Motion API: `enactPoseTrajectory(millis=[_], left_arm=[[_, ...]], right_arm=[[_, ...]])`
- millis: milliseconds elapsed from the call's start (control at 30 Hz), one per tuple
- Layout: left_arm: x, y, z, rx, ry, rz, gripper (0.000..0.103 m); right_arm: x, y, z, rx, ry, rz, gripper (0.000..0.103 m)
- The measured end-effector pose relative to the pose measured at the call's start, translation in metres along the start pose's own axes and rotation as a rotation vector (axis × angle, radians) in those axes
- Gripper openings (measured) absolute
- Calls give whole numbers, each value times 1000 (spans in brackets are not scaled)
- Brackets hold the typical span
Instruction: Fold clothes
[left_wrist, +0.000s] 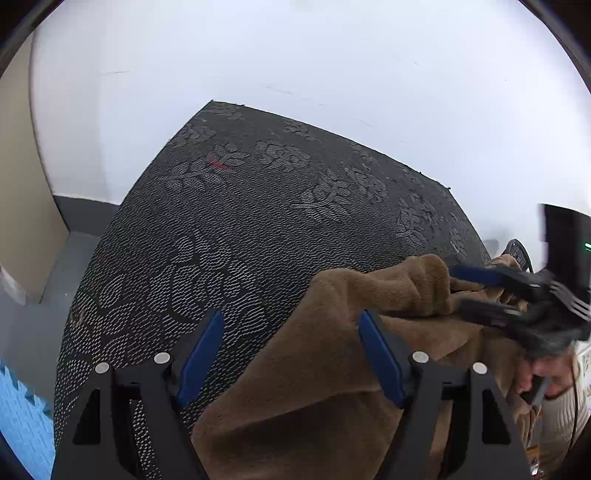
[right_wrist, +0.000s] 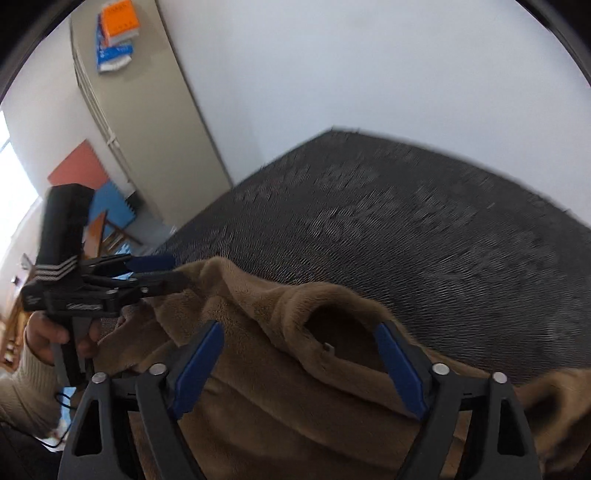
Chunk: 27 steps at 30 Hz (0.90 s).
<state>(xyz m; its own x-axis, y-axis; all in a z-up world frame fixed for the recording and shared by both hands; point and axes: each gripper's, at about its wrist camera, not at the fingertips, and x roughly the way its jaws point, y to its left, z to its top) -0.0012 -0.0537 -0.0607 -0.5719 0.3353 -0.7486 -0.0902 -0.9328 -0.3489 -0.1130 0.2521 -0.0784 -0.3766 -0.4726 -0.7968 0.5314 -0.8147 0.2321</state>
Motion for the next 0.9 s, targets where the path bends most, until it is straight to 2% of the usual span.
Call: enactPoseTrajectory(millis=[67,100,167,233,333,433,500,567,667,700,733,767,800,833,900], left_arm=[[-2,3,-2,-7,2,-4,80],[-3,5,-3,-11,4,-4,80],[0,7,-3,-7,4,-1,80],[2,7,-2,-4,3,1,80],[4,6,0,9,4,14,80],[3,3,3,27,-9,31,80],[-2,3,6,27,-24,32,80],[-5,2,10,37,-38,52,80],[-6,-1,15,64,-46,86,80],[-6,-2,17,70,-45,88,80],[-6,-2,20,73,-45,86,80],[-6,-2,22,77,-46,85,80],[-6,-3,25,82,-50,95,80],[-6,-4,27,87,-53,104,80],[-2,-6,34,98,-58,130,80]], right_arm=[[26,-2,3,28,82,40,47],[34,-1,1,38,114,59,26],[43,5,-1,41,143,103,24],[39,10,3,35,112,139,22],[19,10,23,70,-11,157,21],[-4,-5,52,115,-157,135,20],[-5,-15,67,144,-190,130,20],[5,-21,77,149,-185,108,21],[34,-29,82,177,-104,128,25],[43,-31,81,188,-78,136,35],[49,-34,77,194,-68,139,52],[53,-36,73,201,-63,148,61],[55,-37,70,210,-60,153,74],[51,-38,66,219,-67,149,80],[38,-42,61,241,-102,152,81]])
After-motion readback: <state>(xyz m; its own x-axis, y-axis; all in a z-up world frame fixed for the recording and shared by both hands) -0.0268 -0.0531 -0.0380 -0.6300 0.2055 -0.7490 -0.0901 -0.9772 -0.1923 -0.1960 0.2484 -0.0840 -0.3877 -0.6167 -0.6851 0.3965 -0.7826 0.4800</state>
